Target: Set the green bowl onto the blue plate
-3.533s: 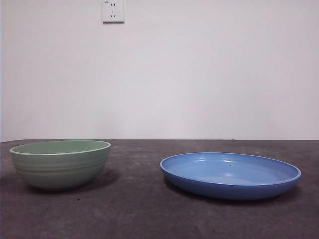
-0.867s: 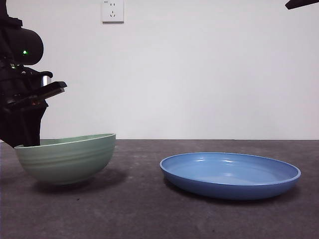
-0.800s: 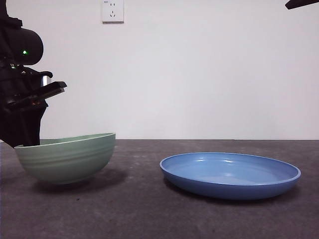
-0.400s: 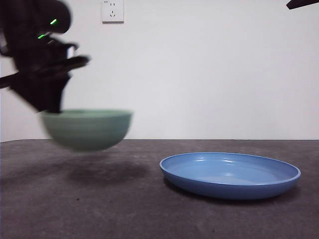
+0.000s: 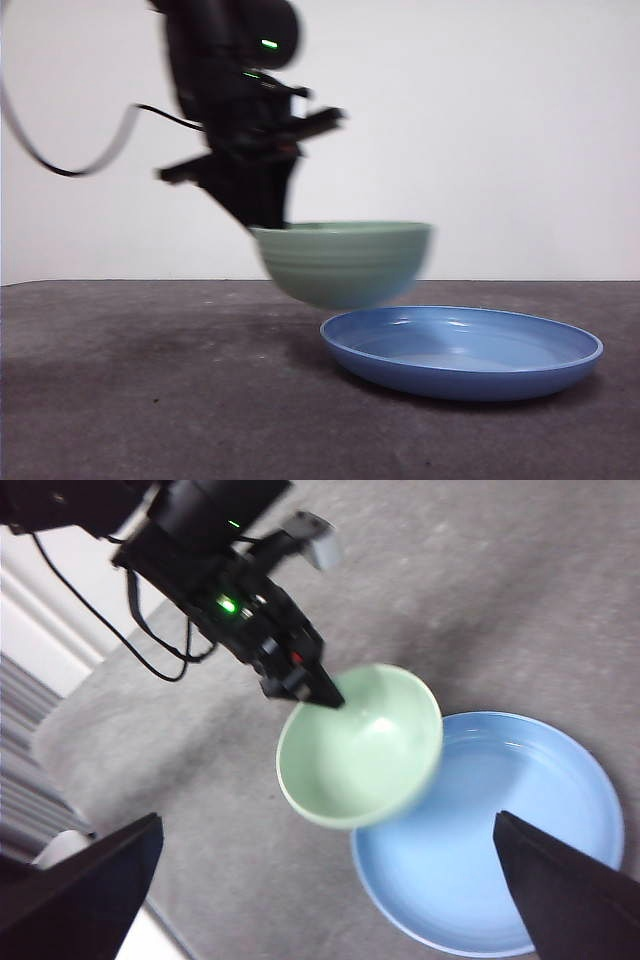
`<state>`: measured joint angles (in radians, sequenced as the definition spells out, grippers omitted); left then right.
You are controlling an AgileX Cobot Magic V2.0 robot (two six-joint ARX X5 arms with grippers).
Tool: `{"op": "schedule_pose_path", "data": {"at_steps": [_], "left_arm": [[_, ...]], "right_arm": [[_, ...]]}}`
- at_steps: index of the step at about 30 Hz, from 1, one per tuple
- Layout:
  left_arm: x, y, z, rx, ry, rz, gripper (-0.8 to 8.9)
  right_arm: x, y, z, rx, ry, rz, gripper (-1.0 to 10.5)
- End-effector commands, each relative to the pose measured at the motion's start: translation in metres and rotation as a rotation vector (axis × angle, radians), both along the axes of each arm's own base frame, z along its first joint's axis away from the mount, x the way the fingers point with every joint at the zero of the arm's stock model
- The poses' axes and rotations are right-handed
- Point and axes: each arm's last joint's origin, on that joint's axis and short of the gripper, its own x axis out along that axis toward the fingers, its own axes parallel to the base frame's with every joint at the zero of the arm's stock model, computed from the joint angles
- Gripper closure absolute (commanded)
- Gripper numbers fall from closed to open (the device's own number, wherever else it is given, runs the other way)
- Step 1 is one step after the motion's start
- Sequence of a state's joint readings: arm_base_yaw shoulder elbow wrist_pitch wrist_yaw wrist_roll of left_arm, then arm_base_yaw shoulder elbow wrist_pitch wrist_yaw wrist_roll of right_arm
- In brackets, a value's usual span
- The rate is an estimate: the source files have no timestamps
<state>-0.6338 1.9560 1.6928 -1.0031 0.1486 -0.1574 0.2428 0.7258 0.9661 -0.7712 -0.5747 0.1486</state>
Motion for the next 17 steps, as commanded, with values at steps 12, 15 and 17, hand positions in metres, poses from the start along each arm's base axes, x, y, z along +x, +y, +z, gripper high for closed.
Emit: {"op": "schedule_pose_path", "data": {"at_steps": [12, 15, 17], "left_arm": [[0.022, -0.094, -0.032, 0.016, -0.020, -0.114, 7.99], [0.023, -0.095, -0.039, 0.029, -0.006, -0.114, 7.99], [0.023, -0.095, -0.040, 0.041, -0.003, -0.120, 7.99]], "right_arm": [[-0.009, -0.003, 0.009, -0.016, -0.081, -0.015, 3.0], [-0.009, -0.003, 0.009, -0.016, -0.081, -0.015, 3.0], [-0.009, -0.003, 0.009, -0.016, -0.081, -0.016, 3.0]]}}
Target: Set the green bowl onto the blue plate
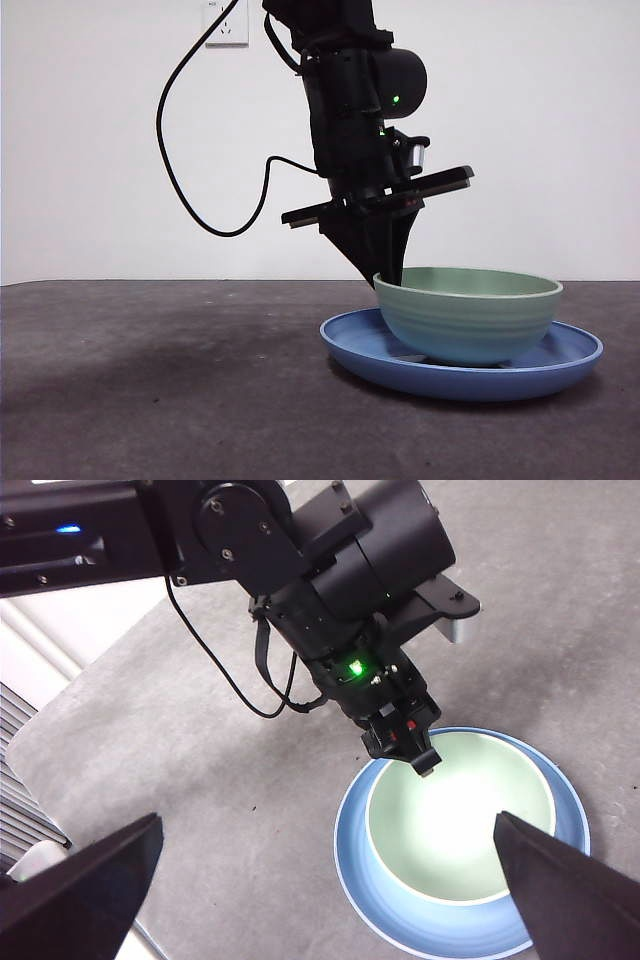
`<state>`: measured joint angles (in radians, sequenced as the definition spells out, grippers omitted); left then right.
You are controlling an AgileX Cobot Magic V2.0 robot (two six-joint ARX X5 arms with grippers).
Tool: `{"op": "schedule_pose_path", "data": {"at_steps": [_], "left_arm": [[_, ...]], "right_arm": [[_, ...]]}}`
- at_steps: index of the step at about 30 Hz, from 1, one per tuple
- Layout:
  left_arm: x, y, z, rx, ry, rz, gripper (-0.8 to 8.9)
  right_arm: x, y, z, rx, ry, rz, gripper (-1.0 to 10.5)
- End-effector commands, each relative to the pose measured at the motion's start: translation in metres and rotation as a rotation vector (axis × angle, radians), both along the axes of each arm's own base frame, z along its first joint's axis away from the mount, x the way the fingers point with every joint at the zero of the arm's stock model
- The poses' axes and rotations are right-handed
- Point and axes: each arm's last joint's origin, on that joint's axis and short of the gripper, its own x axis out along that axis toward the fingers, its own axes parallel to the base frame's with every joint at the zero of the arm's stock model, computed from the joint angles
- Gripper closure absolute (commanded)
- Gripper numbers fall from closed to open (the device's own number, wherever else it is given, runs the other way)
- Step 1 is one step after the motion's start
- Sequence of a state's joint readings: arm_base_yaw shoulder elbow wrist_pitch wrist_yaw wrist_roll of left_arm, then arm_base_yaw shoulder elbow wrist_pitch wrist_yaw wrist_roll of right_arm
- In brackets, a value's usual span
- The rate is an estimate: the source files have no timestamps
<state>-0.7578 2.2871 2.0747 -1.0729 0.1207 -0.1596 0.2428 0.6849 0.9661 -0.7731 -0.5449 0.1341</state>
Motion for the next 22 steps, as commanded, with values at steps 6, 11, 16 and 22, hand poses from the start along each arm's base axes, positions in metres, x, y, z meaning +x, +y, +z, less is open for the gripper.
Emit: {"op": "schedule_pose_path", "data": {"at_steps": [6, 11, 16, 22], "left_arm": [[0.004, -0.007, -0.003, 0.005, -0.009, -0.009, 7.43], [0.006, -0.004, 0.017, -0.008, -0.025, -0.007, 2.09], [-0.002, 0.013, 0.060, 0.021, -0.009, -0.026, 2.06], [-0.037, 0.069, 0.143, -0.018, -0.081, -0.035, 2.06]], "right_arm": [[0.000, 0.000, 0.006, -0.003, -0.030, 0.004, 3.0], [0.000, 0.000, 0.006, -0.003, -0.030, 0.004, 3.0], [0.000, 0.000, 0.006, -0.004, -0.030, 0.004, 3.0], [0.000, 0.000, 0.005, -0.004, -0.029, 0.004, 3.0]]}}
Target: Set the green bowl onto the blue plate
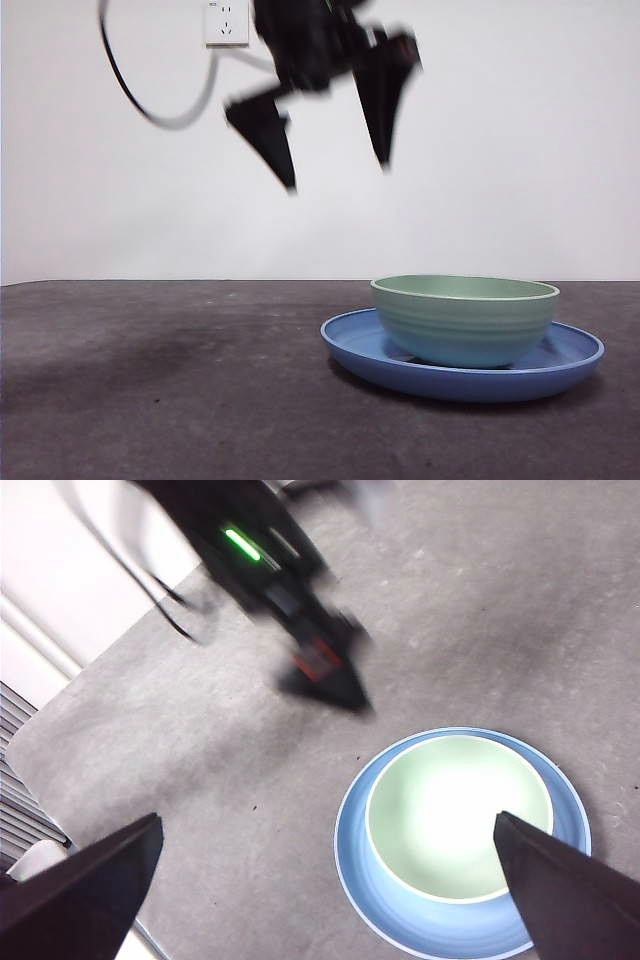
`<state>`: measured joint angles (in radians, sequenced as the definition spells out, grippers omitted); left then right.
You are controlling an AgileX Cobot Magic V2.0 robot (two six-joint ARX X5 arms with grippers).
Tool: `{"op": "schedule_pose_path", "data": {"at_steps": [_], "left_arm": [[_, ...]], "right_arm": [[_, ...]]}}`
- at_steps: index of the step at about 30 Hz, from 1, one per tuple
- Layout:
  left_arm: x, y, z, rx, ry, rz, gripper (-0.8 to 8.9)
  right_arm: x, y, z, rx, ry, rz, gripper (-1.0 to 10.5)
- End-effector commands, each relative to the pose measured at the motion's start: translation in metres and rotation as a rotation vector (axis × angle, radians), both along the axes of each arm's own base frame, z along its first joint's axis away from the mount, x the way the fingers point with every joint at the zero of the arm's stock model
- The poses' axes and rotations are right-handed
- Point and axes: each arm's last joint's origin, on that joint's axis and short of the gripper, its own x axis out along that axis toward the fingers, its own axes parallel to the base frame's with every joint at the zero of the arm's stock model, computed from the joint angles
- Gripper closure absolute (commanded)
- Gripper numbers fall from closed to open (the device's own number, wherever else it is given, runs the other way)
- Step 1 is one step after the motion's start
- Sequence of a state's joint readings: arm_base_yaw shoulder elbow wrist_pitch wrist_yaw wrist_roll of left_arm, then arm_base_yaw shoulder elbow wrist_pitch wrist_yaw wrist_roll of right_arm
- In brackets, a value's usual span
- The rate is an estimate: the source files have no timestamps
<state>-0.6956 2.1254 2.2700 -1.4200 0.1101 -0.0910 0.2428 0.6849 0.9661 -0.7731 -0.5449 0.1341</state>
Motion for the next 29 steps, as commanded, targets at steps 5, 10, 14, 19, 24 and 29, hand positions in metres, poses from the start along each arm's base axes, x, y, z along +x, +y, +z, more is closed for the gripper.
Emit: {"op": "schedule_pose_path", "data": {"at_steps": [5, 10, 14, 19, 24, 29], "left_arm": [[-0.081, 0.072, 0.078, -0.084, -0.152, -0.077, 2.12], [-0.145, 0.124, 0.089, -0.201, -0.365, -0.141, 2.15], [-0.190, 0.160, 0.077, -0.290, -0.480, -0.148, 2.16], [-0.236, 0.196, 0.048, -0.451, -0.552, -0.078, 2.15], [-0.258, 0.215, 0.021, -0.504, -0.607, -0.066, 2.15], [-0.262, 0.218, 0.022, -0.527, -0.647, -0.072, 2.15]], "right_arm": [[0.000, 0.000, 0.005, -0.004, -0.030, 0.004, 3.0], [0.001, 0.000, 0.005, -0.015, -0.032, -0.013, 3.0], [0.001, 0.000, 0.005, -0.015, -0.029, -0.011, 3.0], [0.000, 0.000, 0.005, -0.014, -0.030, -0.011, 3.0], [0.000, 0.000, 0.005, -0.014, -0.029, -0.011, 3.0], [0.000, 0.000, 0.005, -0.001, -0.008, -0.021, 3.0]]}}
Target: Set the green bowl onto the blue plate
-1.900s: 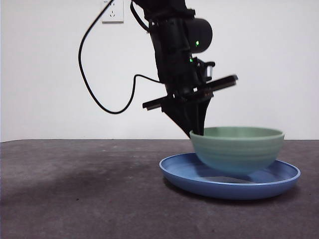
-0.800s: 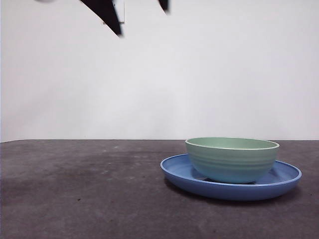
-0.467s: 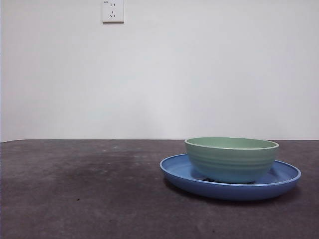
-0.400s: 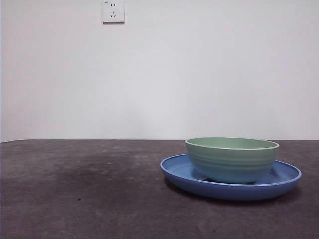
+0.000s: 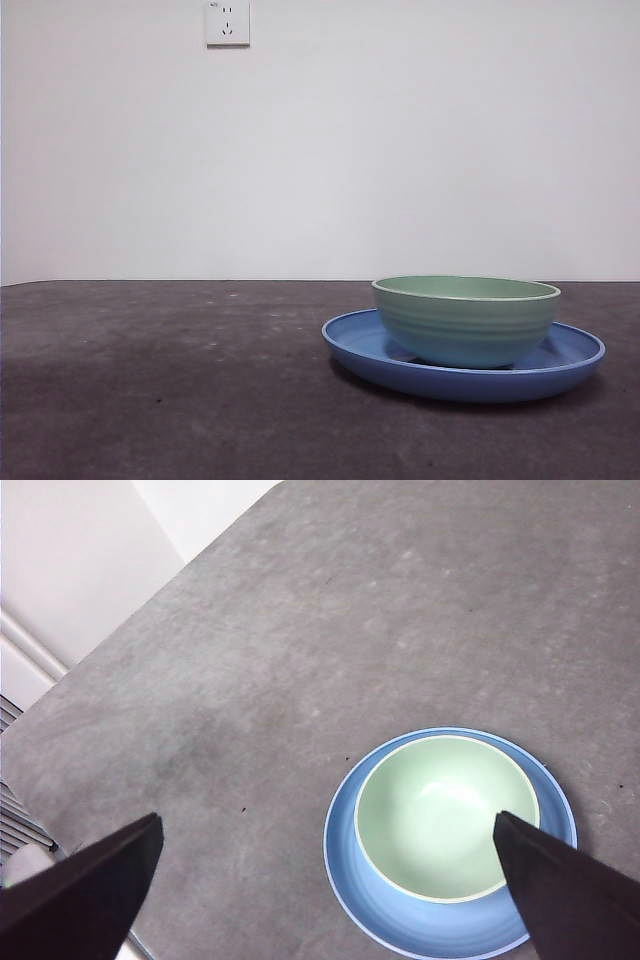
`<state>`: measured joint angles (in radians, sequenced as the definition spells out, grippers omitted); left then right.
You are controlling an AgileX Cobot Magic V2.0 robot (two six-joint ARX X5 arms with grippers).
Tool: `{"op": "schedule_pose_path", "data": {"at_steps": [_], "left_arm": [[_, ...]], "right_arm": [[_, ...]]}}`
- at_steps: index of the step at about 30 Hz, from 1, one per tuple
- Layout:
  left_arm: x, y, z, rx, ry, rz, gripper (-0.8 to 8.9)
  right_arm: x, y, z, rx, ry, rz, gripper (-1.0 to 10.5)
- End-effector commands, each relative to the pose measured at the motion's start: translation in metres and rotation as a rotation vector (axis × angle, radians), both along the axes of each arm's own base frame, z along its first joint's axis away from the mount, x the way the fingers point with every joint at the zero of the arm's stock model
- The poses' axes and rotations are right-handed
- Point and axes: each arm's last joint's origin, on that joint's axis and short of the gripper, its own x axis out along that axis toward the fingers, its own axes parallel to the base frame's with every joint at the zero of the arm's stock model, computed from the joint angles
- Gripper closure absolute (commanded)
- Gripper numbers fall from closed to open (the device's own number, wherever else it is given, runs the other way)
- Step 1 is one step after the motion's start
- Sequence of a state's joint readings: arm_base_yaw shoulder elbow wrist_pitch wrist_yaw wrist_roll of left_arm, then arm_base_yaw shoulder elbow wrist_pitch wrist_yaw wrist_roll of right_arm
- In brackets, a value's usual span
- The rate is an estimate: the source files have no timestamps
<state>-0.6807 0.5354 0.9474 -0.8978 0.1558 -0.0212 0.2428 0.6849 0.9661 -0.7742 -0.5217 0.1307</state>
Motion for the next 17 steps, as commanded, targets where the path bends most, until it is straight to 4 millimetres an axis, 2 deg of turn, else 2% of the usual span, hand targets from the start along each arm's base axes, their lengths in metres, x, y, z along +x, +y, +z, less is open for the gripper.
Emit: {"op": "schedule_pose_path", "data": {"at_steps": [1, 3, 6, 11, 17], "left_arm": [[0.001, -0.001, 0.007, -0.034, -0.033, -0.003, 2.15], [0.002, -0.002, 0.009, -0.048, -0.050, -0.004, 2.15], [0.002, -0.002, 0.010, -0.057, -0.060, -0.003, 2.15], [0.002, -0.002, 0.010, -0.058, -0.062, -0.003, 2.15], [0.002, -0.002, 0.010, -0.059, -0.063, -0.003, 2.15]], "right_arm": [[0.000, 0.000, 0.005, 0.019, 0.004, -0.006, 3.0], [0.001, 0.000, 0.004, 0.034, 0.042, -0.038, 3.0], [0.014, 0.000, -0.006, 0.015, 0.159, -0.147, 3.0], [0.058, -0.008, -0.039, -0.076, 0.422, -0.222, 3.0], [0.113, -0.027, -0.085, -0.139, 0.617, -0.264, 3.1]]}}
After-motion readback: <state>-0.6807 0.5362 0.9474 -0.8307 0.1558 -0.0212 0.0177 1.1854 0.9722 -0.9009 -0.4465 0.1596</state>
